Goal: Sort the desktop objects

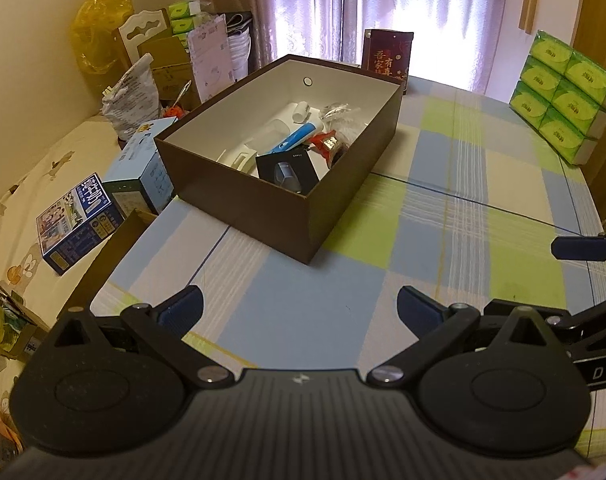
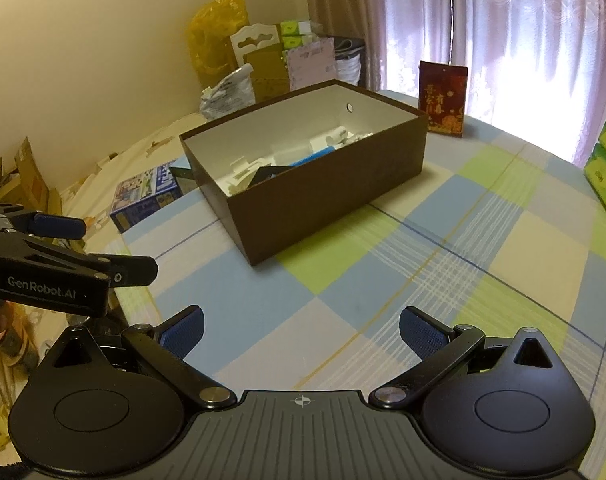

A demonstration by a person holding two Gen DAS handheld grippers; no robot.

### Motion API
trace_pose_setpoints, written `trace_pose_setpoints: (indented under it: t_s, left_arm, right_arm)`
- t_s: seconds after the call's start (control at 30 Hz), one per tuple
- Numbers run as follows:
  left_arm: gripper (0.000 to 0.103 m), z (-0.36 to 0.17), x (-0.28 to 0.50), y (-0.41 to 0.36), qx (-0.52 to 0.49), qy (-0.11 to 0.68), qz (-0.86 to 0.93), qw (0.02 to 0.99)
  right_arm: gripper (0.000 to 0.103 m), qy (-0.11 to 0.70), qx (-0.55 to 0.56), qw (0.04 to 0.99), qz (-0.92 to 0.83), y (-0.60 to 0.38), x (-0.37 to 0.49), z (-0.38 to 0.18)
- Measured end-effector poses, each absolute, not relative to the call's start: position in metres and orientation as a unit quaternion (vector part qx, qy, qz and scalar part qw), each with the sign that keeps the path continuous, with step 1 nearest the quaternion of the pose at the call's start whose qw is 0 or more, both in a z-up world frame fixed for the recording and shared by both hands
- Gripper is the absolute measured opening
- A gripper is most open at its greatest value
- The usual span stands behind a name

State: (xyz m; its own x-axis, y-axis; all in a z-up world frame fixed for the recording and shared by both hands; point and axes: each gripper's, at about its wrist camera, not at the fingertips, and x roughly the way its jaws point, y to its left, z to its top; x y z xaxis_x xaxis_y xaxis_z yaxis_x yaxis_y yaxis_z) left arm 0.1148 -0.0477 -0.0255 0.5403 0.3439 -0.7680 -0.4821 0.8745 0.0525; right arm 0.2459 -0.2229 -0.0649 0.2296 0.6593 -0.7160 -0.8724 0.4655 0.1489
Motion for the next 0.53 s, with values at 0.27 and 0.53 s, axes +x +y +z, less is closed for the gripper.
trace_pose_setpoints:
  t_s: [0.27, 0.53]
  left_arm:
    - [0.102, -0.028, 0.115, -0.057, -0.083, 0.419, 0.245, 0.870]
    - [0.102, -0.029, 0.120, -0.064, -0.076, 0.415, 0.255, 0.870]
  right_arm:
    - [0.101, 0.375, -0.146, 0.765, 0.503, -0.231, 0.249, -0.068]
    - [0.101, 0.378, -0.143, 0.763, 0.505, -0.236, 0.256, -0.070]
